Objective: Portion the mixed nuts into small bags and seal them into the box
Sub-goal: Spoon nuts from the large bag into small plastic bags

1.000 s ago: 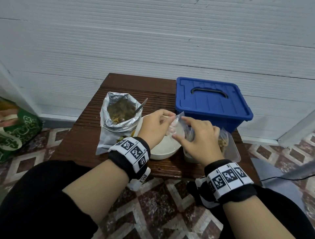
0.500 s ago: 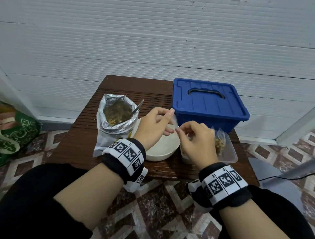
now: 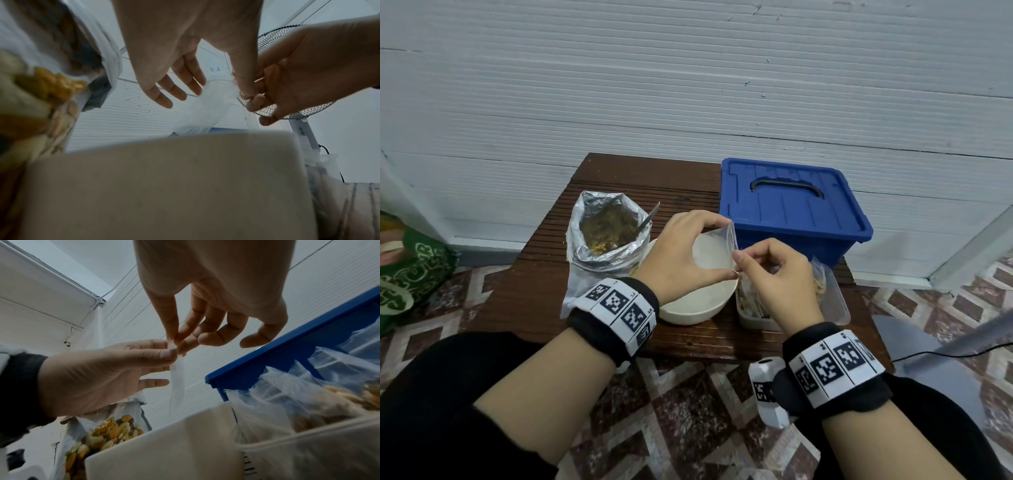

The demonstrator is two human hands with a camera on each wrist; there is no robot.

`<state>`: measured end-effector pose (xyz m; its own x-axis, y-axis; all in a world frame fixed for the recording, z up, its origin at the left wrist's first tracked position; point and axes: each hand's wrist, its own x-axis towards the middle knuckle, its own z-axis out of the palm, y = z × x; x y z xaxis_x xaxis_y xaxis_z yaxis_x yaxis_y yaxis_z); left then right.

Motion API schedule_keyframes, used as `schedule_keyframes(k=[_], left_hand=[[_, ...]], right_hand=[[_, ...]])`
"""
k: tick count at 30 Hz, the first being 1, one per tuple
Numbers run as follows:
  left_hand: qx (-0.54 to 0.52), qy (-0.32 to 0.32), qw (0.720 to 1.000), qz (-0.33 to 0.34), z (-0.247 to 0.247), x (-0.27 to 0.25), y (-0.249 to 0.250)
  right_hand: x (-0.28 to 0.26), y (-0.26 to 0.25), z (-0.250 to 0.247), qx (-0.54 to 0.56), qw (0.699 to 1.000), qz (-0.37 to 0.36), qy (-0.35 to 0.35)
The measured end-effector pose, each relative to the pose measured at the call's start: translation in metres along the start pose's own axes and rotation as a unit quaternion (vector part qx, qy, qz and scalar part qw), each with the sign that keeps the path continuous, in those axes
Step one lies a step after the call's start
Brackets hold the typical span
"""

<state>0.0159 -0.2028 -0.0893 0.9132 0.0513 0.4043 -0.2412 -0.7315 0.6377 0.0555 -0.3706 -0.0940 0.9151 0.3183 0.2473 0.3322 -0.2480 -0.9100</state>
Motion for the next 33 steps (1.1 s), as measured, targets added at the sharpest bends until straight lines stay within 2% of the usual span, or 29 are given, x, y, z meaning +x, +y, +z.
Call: schedule_keyframes(k=[13,20,28,33], left_hand=[[-0.032,0.023,0.999,0.004,-0.001,-0.001,0.002],[-0.06,0.045,0.997,0.009,-0.002,0.001,0.008],[-0.112,0.112,0.987,0.031,-0.038,0.011,0.036],[-0.149,0.178,0.972,0.047,-0.072,0.014,0.053]], right_hand=[[-0.001,-0.002,-0.001,-0.005,0.999,0.014,0.046],[-0.003,-0.007,-0.004,-0.01,0.997,-0.002,0.071],[0.005,-0.024,-0.005,0.02,0.995,-0.027,0.089],[0.012,-0.041,0.008,0.047,0.994,-0.039,0.085]])
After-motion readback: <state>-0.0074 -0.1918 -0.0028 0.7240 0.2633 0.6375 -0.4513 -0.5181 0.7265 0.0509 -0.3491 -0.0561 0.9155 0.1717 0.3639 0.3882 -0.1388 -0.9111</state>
